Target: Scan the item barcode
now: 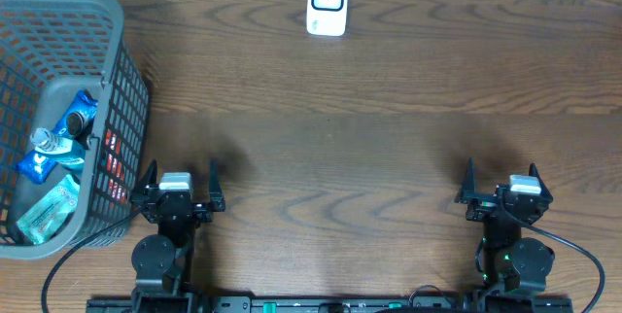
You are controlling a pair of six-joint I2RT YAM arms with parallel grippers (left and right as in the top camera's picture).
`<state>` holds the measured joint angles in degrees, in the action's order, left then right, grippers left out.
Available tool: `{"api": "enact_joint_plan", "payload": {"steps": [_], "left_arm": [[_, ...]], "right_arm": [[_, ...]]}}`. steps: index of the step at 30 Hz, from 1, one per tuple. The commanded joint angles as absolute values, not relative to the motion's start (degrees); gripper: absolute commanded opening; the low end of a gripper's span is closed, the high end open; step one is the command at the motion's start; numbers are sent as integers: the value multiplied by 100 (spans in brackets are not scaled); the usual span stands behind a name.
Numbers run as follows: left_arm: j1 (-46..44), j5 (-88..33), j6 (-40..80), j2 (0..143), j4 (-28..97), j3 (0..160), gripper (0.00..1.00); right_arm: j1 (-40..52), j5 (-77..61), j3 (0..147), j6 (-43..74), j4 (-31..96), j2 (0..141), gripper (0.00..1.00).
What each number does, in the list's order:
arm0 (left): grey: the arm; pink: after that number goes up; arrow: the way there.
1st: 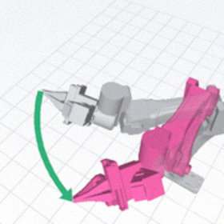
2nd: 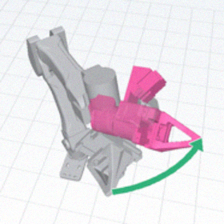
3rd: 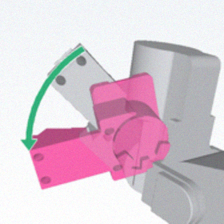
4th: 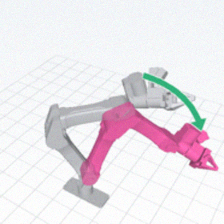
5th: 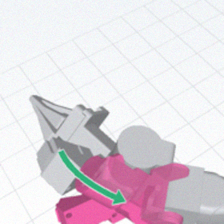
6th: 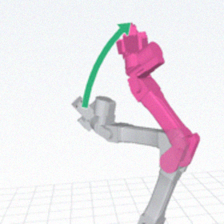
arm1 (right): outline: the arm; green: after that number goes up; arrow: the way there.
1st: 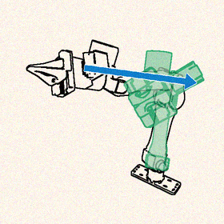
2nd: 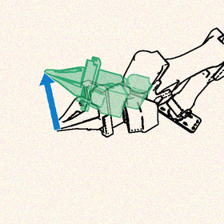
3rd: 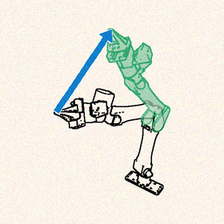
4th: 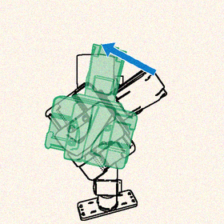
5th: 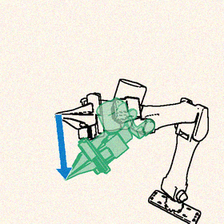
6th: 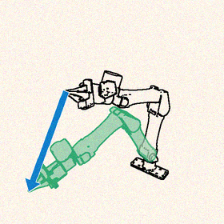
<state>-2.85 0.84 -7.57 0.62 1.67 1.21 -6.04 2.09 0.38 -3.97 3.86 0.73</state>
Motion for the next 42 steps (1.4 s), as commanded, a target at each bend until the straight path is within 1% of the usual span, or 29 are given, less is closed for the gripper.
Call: {"api": "enact_joint_plan", "payload": {"steps": [1, 4, 7, 16, 20, 24, 28, 33, 42], "left_arm": [[-276, 307, -834, 23, 386, 23, 98], [-279, 292, -829, 23, 386, 23, 98], [-283, 21, -825, 23, 408, 23, 98], [-283, -1, -779, 27, 449, 64, 98], [-283, -3, -661, 30, 762, 379, 98], [-283, -3, -281, 80, 1179, 871, 98], [-283, -97, 34, 353, 1304, 1354, 98], [-283, -106, 121, 1238, 1409, 2213, 98], [-281, -344, 152, 3903, 2740, 4700, 98]], "right_arm": [[-639, 226, 32, -344, 408, 49, 99], [-639, 226, 32, -344, 408, 49, 99], [-639, 226, 32, -344, 408, 49, 99], [-639, 226, 32, -344, 408, 49, 99], [-639, 226, 32, -344, 408, 49, 99], [-639, 226, 32, -344, 408, 49, 99], [-639, 226, 32, -344, 408, 49, 99], [-639, 226, 32, -344, 410, 49, 99], [-639, 226, 32, -344, 408, 49, 99]]}}
